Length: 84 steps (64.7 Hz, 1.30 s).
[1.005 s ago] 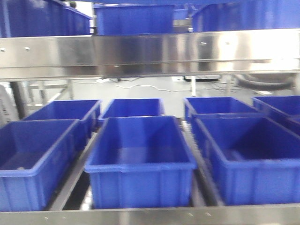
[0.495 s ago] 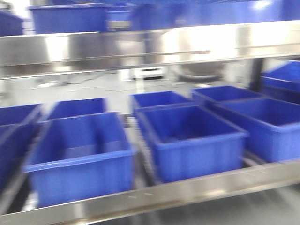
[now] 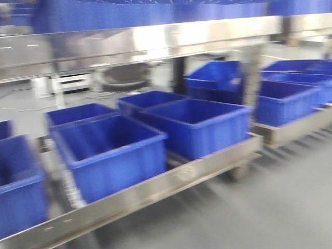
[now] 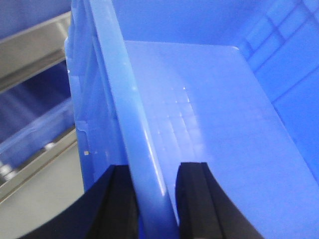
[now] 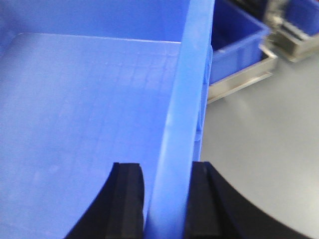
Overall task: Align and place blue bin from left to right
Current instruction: 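Back the base away from the rack holding the bin in both grippers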
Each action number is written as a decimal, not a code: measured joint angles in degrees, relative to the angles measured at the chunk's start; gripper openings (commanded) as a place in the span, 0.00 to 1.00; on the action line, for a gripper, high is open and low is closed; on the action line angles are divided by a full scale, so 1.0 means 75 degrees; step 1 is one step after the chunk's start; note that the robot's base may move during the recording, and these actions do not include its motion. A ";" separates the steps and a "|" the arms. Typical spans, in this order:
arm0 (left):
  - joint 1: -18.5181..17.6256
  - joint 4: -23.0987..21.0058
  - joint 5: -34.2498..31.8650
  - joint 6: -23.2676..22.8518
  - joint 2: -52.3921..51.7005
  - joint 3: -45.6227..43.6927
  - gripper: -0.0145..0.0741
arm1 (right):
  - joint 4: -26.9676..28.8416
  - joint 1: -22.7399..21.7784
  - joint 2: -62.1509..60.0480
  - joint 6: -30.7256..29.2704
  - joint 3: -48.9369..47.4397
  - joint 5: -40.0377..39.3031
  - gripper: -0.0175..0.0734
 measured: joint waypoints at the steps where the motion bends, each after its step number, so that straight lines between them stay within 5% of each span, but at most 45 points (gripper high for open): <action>1: 0.0000 0.0000 0.0000 0.0000 0.0000 0.0000 0.04 | 0.0000 0.0000 0.0000 0.0000 0.0000 0.0000 0.02; 84: 0.0000 0.0000 0.0000 -0.0014 0.0000 0.0000 0.04 | -0.0031 0.0000 0.0000 0.0000 0.0000 0.0000 0.02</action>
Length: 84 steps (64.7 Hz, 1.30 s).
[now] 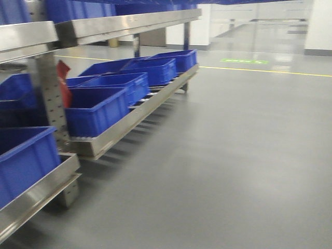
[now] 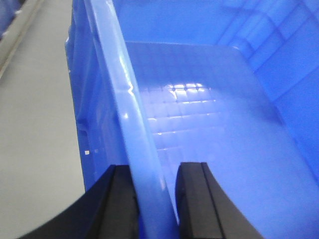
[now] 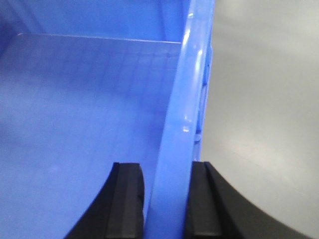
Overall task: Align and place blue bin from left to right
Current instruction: 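Back the base away from the rack holding the bin in both grippers, then drive across the floor carrying the blue bin in both grippers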
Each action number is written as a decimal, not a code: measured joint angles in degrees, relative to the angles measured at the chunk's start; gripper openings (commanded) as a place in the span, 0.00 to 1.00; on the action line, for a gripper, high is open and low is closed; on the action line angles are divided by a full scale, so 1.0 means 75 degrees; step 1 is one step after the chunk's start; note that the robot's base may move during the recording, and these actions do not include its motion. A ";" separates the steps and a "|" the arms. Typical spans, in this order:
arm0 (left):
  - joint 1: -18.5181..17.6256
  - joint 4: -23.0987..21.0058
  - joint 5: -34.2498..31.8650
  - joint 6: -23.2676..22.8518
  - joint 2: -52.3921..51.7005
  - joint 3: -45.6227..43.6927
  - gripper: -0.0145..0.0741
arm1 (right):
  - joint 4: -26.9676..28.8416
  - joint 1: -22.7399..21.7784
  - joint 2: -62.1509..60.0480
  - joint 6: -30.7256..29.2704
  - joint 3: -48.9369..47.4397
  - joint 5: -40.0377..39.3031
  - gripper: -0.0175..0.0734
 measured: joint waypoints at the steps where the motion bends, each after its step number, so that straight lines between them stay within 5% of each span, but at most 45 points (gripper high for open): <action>1: 0.0000 0.0000 0.0000 0.0000 0.0000 0.0000 0.04 | 0.0000 0.0000 0.0000 0.0000 0.0000 0.0000 0.02; 84: 0.0000 0.0014 0.0000 0.0000 0.0000 0.0000 0.04 | 0.0000 0.0000 0.0000 0.0000 0.0000 0.0000 0.02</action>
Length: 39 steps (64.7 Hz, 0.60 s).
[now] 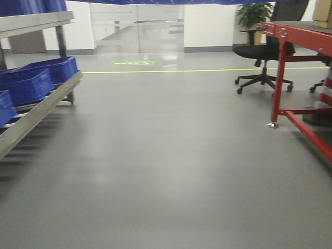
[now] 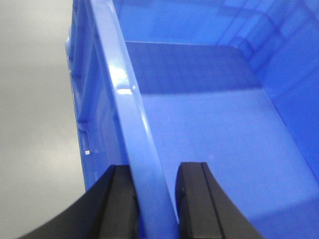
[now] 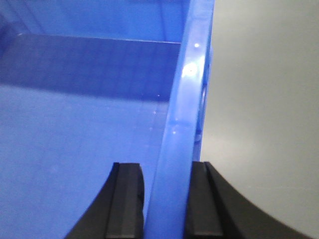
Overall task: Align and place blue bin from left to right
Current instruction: 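Drive across the floor carrying the blue bin in both grippers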
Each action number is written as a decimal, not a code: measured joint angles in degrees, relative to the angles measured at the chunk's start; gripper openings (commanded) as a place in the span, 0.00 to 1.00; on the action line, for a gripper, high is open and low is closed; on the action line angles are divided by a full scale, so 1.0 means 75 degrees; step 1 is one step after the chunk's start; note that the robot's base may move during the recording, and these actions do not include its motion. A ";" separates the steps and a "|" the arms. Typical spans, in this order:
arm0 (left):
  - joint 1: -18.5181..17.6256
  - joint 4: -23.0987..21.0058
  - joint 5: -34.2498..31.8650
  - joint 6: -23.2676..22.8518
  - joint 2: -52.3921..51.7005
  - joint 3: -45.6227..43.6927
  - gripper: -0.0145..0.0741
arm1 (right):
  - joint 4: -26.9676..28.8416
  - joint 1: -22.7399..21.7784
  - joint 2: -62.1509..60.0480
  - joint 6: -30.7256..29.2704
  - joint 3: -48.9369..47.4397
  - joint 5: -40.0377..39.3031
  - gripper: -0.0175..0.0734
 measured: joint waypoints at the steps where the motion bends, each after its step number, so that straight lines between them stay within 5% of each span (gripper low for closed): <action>1: 0.0000 0.0000 0.0000 0.0000 0.0000 0.0000 0.04 | 0.0000 0.0000 0.0000 0.0000 0.0000 0.0000 0.02; 39: 0.0000 0.0000 0.0000 0.0000 0.0000 0.0000 0.04 | 0.0000 0.0000 0.0000 0.0000 0.0000 0.0000 0.02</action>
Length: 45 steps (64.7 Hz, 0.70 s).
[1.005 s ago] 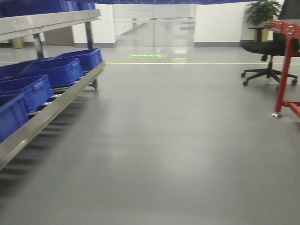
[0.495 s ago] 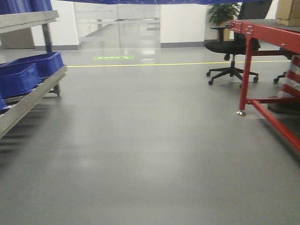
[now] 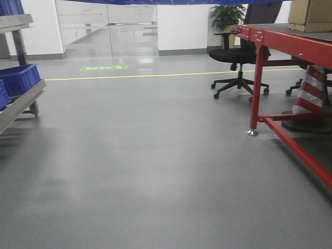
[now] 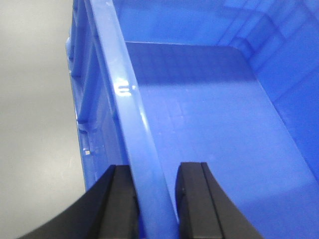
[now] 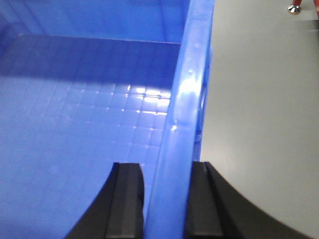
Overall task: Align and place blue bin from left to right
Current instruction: 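Drive across the floor carrying the blue bin in both grippers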
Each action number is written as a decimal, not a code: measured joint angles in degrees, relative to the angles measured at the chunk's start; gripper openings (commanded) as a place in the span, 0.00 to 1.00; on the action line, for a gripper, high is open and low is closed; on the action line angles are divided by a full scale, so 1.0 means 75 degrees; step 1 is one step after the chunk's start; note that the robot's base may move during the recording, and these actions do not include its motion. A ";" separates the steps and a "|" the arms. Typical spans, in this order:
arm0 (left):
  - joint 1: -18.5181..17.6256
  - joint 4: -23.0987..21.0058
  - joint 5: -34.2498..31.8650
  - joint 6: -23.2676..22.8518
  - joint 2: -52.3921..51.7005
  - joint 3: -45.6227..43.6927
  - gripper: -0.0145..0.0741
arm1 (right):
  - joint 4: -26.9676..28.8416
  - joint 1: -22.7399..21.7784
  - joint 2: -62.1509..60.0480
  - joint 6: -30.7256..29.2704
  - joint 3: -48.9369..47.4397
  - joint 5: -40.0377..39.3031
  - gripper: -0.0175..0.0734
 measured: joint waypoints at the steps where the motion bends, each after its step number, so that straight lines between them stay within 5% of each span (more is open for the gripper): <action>1: 0.0000 0.0000 0.0000 0.0000 0.0000 0.0000 0.04 | 0.0000 0.0000 0.0000 0.0000 0.0000 0.0000 0.02; 45: 0.0000 0.0000 0.0000 0.0000 0.0000 0.0000 0.04 | 0.0000 0.0000 0.0000 0.0000 0.0000 0.0000 0.02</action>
